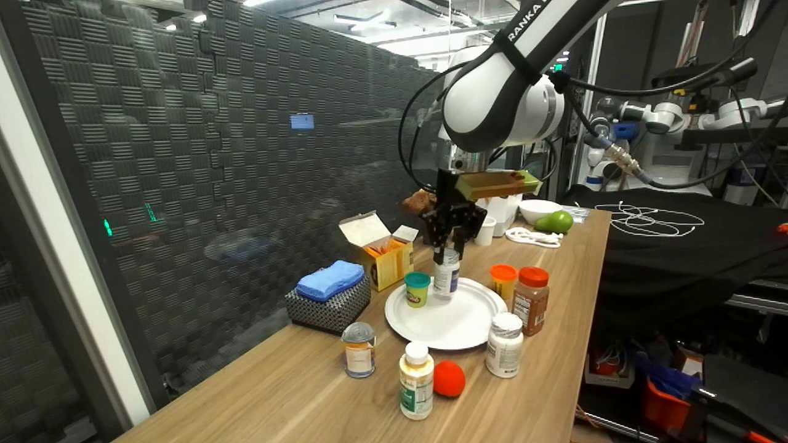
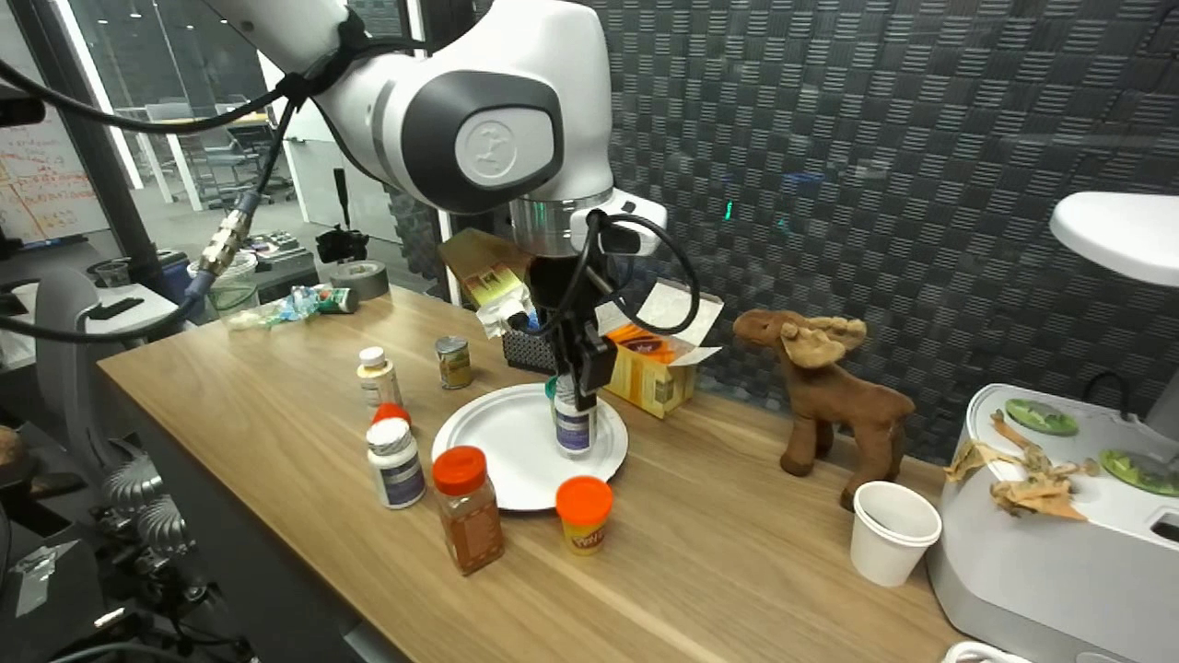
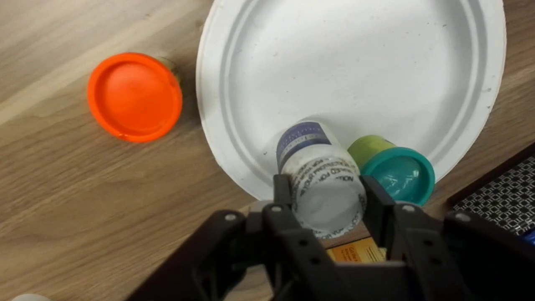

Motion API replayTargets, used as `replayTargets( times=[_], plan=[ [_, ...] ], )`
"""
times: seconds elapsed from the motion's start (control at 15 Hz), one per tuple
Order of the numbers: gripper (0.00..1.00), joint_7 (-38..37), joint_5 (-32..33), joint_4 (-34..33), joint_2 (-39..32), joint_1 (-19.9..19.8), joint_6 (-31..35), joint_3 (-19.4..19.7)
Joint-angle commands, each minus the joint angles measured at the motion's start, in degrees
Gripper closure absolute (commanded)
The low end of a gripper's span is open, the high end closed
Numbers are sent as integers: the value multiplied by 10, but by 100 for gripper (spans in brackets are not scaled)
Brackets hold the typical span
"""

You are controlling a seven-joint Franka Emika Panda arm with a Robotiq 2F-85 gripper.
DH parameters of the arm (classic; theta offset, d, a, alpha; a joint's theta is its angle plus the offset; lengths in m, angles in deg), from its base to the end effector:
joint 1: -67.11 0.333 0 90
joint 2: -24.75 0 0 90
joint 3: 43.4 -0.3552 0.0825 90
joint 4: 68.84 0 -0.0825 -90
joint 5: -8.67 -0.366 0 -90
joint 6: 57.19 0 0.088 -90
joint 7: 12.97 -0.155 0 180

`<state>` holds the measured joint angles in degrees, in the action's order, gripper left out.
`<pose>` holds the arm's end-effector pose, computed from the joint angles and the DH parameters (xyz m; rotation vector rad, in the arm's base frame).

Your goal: Pick up the bottles and small containers from the table and put them on the white plate.

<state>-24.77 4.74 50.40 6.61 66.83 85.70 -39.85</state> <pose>0.5989 -0.0376 0.2859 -3.0665 0.4972 -0.1480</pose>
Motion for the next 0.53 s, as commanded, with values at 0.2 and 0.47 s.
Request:
replayTargets(
  times=[0.2, 0.47],
  plan=[
    [74, 25, -27, -43, -32, -14, -16, -13],
    [31, 17, -11, -50, -41, -8, -26, -6]
  ],
)
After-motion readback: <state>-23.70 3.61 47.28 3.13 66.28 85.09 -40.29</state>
